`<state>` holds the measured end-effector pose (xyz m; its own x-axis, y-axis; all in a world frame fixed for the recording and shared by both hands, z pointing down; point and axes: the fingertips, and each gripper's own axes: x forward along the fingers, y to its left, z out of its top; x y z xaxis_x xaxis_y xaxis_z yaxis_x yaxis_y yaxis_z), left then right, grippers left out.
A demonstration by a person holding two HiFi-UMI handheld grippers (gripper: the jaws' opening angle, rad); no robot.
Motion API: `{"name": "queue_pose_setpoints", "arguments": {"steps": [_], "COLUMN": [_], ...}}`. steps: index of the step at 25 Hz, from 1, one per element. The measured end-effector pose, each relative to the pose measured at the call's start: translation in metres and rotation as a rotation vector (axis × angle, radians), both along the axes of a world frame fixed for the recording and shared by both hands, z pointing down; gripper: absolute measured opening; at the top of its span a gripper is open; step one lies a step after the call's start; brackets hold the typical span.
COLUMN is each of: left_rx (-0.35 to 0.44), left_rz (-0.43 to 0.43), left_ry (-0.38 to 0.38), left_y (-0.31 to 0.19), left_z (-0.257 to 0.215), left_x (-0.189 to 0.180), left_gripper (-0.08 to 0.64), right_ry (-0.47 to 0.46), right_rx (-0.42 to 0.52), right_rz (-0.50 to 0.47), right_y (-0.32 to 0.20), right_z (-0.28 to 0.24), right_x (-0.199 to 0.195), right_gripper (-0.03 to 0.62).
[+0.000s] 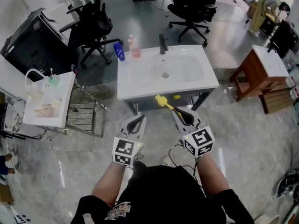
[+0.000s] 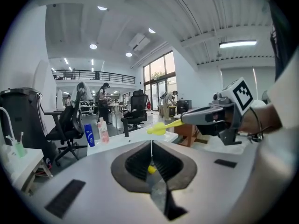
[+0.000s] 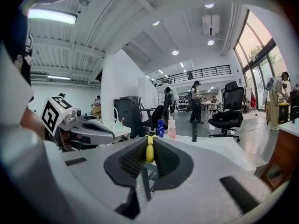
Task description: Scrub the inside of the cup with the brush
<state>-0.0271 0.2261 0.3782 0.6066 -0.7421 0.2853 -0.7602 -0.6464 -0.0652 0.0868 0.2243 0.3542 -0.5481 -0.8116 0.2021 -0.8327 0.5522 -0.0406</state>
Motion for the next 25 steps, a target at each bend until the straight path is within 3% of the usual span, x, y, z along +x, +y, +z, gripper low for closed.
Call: {"name": "queue_pose_setpoints", "arguments": {"steps": [13,25], "left_rx": [-0.033,0.004], "left_rz": [0.029,0.017], "left_ry": [0.053,0.069], "left_y": [0.006,0.032], "left_z": [-0.004,-0.013], "left_x": [0.002,0.004], "left_gripper": [0.008,0.008], "right_ry": [-0.010,0.002], "right_rx": [-0.010,0.012], "right_rz": [0.068,0.061], "right_y": [0.014,0.037], "right_z": [0.000,-0.008], "right_x": [0.007,0.014], "right_gripper": [0.037,0.037]}}
